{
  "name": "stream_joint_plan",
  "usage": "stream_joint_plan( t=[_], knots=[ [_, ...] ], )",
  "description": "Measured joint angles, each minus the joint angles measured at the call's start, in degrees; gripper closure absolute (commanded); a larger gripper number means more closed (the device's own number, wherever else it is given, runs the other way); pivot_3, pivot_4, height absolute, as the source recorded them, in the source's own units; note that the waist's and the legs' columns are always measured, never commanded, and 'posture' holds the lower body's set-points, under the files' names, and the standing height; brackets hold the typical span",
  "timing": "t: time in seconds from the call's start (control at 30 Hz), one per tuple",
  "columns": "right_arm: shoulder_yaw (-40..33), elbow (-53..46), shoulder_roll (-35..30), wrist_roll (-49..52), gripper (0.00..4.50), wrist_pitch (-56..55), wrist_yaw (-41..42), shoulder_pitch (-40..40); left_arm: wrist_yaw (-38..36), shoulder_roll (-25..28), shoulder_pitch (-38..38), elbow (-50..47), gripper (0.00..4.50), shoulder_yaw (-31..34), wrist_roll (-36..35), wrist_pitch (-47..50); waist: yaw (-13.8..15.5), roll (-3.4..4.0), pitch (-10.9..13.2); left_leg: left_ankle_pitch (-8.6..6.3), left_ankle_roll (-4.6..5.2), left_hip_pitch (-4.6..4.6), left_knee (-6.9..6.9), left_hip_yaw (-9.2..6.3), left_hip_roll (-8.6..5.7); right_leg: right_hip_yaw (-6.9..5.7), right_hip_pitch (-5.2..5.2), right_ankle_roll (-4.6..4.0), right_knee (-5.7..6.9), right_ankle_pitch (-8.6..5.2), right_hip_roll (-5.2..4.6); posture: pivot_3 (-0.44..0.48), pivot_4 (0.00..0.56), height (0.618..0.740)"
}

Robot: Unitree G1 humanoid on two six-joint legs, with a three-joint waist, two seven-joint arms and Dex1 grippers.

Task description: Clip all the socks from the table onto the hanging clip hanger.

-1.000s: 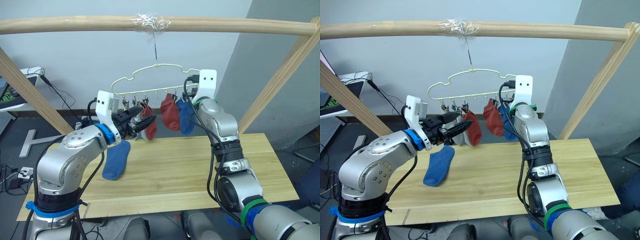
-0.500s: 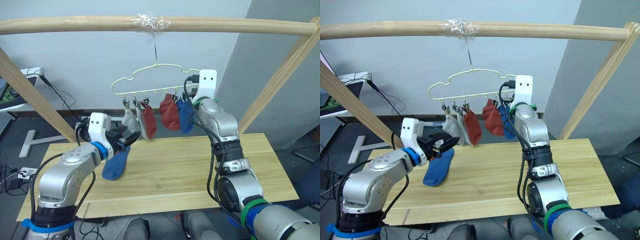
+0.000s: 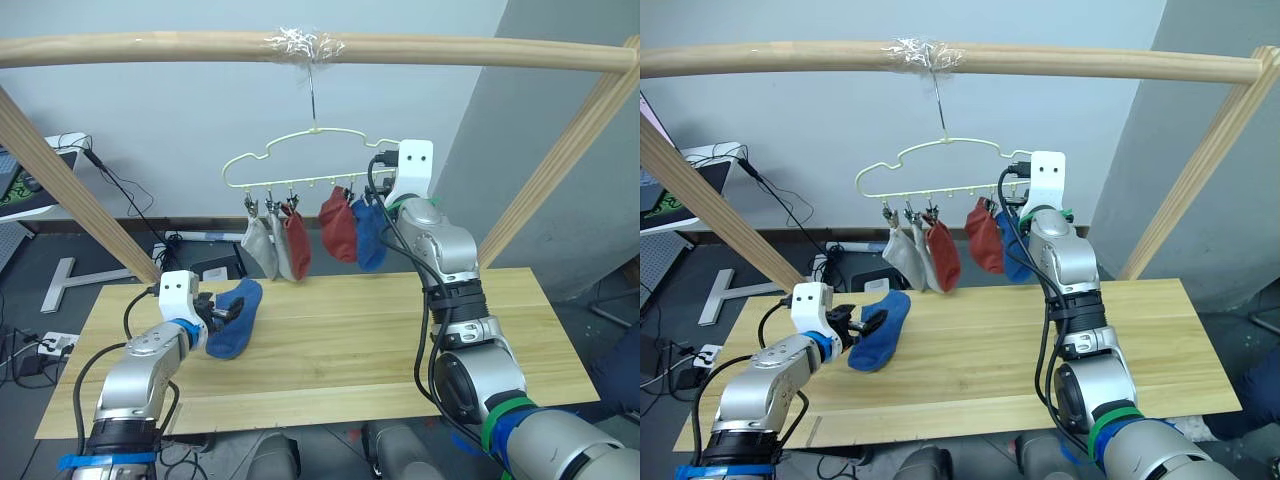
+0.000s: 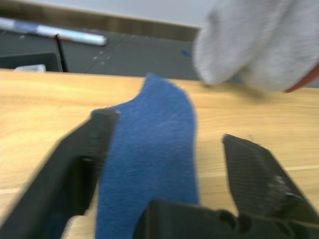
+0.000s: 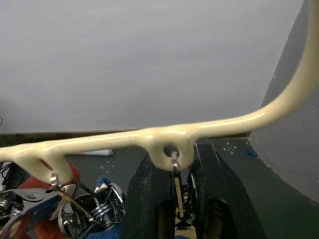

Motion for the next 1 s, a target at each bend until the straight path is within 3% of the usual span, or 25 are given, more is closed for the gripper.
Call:
stream_joint_plan(
  t=[0.6, 0.97, 1.0],
  knots=[
    [0.0, -2.8, 0.3, 0.0, 4.44, 2.3, 0.0, 0.3, -1.1, -1.8, -19.4, 32.0, 0.03, -5.7, 10.5, -9.7, -0.1, 0.00, 0.0, 0.00, 0.00, 0.00, -0.01, 0.00, -0.01, -0.01, -0.03, 0.00, 0.07, 0.00, 0.00, -0.111, 0.139, 0.740],
    [0.0, -3.9, 0.2, 0.0, 4.44, 3.4, -0.1, 0.6, -5.0, -2.6, -22.7, 38.0, 0.03, -8.9, 13.4, -8.2, -0.4, 0.00, 0.0, 0.00, 0.01, 0.07, 0.04, 0.00, -0.03, 0.01, -0.01, 0.00, 0.23, 0.00, 0.00, -0.128, 0.143, 0.740],
    [0.0, -4.0, 0.2, 0.0, 4.44, 3.5, -0.1, 0.6, -5.3, -2.6, -22.8, 38.0, 0.20, -9.1, 13.8, -8.1, -0.5, 0.00, 0.0, 0.01, 0.01, 0.10, 0.04, 0.01, -0.03, 0.01, 0.02, 0.01, 0.23, 0.00, 0.00, -0.129, 0.143, 0.740]
  ],
)
